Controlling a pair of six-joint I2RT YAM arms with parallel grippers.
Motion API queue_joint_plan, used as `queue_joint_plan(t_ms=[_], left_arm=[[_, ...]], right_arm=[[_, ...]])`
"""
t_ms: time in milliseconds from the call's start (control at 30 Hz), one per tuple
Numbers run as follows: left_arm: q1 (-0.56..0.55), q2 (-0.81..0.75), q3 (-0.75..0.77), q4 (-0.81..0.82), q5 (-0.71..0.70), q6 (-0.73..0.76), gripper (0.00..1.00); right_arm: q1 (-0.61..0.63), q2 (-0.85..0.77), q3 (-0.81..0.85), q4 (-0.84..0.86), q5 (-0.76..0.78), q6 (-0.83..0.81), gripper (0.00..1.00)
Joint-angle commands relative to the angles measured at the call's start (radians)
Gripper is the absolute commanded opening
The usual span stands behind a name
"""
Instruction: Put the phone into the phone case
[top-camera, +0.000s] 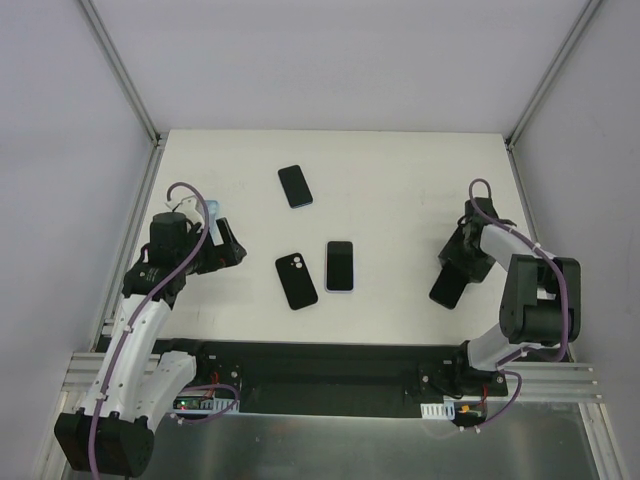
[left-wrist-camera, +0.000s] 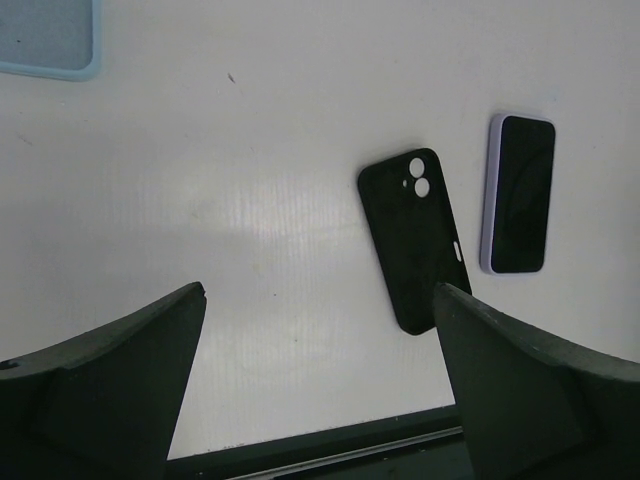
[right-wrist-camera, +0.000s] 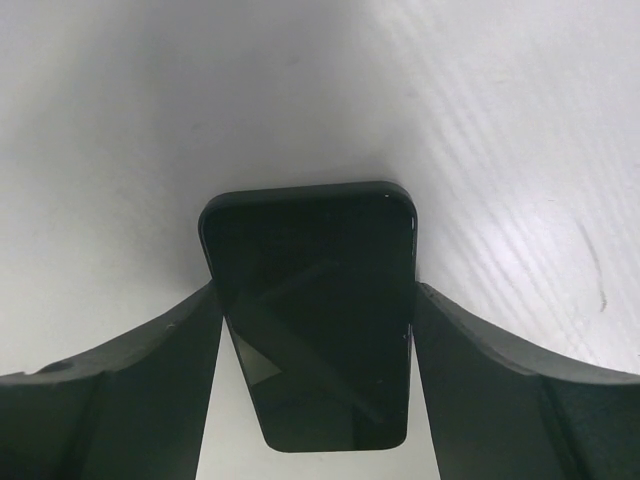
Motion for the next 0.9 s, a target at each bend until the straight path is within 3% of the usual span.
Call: queue_joint_plan(t_ms=[0, 200, 400, 633, 867], left_arm=[[-0.008, 0.07, -0.015, 0.04, 0.084, -0.008, 0.93], [-0.009, 0.225, -0.004, 0.095, 0.245, -0.083, 0.83], [-0.015, 0.36, 0.003, 0.159, 0.276, -0.139, 0.79], [-0.054, 0.578, 0.04, 0.182, 0.319, -0.142, 0.73], [-0.153, 0.704, 0.1, 0.202, 0.241, -0.166, 0.68]], right_arm=[[0.113, 0.021, 0.05, -0.036, -0.056, -0.084, 0.47], [0.303, 0.015, 0.082, -0.052, -0.086, -0.059, 0.42], [0.42, -0.037, 0.088, -0.053, -0.095, -0.045, 0.4], [0.465, -0.074, 0.079, -0.086, -0.154, -0.107, 0.38], [0.488, -0.121, 0.064, -0.067, -0.221, -0.13, 0.34]])
